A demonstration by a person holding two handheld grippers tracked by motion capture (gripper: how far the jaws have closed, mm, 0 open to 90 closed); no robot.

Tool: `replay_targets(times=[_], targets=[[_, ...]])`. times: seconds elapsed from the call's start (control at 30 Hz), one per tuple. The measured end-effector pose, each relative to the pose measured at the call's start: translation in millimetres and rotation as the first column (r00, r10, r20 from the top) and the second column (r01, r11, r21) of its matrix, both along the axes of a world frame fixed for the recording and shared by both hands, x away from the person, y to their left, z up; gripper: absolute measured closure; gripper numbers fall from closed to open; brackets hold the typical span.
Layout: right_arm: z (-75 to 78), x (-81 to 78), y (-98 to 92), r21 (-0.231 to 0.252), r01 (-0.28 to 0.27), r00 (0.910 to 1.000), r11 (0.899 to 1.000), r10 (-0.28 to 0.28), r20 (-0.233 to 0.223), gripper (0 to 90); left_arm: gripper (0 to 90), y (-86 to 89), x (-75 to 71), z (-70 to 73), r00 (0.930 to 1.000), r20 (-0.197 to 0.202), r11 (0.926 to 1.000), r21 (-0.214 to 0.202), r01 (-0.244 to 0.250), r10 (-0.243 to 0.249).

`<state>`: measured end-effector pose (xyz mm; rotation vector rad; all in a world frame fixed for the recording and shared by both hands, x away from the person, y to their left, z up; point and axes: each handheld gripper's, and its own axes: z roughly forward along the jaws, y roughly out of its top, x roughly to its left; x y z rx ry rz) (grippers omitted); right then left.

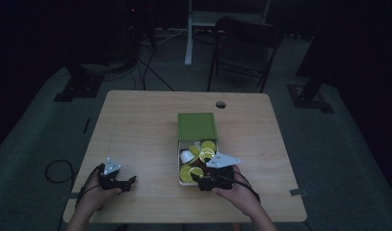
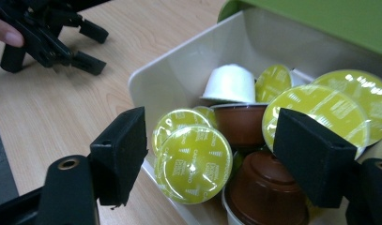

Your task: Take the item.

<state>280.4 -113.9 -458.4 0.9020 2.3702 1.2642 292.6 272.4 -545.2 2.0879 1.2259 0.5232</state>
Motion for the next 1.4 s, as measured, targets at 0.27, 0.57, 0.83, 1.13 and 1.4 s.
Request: replay_targets(times=[0.27,0.57,0.83,1.13,1.4], targets=[[-15.1,1.7,6.2,-0.038,0.006,0.9999,0.999,-0.007,-0.014,26.6,14.4,0.0,0.0,-0.1,1.0000,0.000,1.0000,0.000,0.000,0.000],[-21.4,0.8,16.5,-0.049,-0.019,0.9997,0.999,0.018,-0.014,26.6,14.4,0.0,0.0,0.0,1.0000,0.000,1.0000,0.000,0.000,0.000],[-32.5,2.1,27.9,-0.077,-0.038,0.9986,0.996,0.035,-0.041,27.4,14.4,0.1,0.0,0.0,1.0000,0.000,1.0000,-0.001,0.000,0.000],[-36.7,4.8,27.0,-0.068,-0.021,0.9990,0.997,0.018,-0.042,38.9,14.4,0.0,0.0,0.0,1.0000,0.000,1.0000,-0.001,-0.001,0.001],[-35.4,5.2,26.9,-0.078,-0.037,0.9985,0.996,0.034,-0.043,40.0,14.4,0.1,0.0,0.0,1.0000,0.000,1.0000,-0.002,-0.001,0.001]])
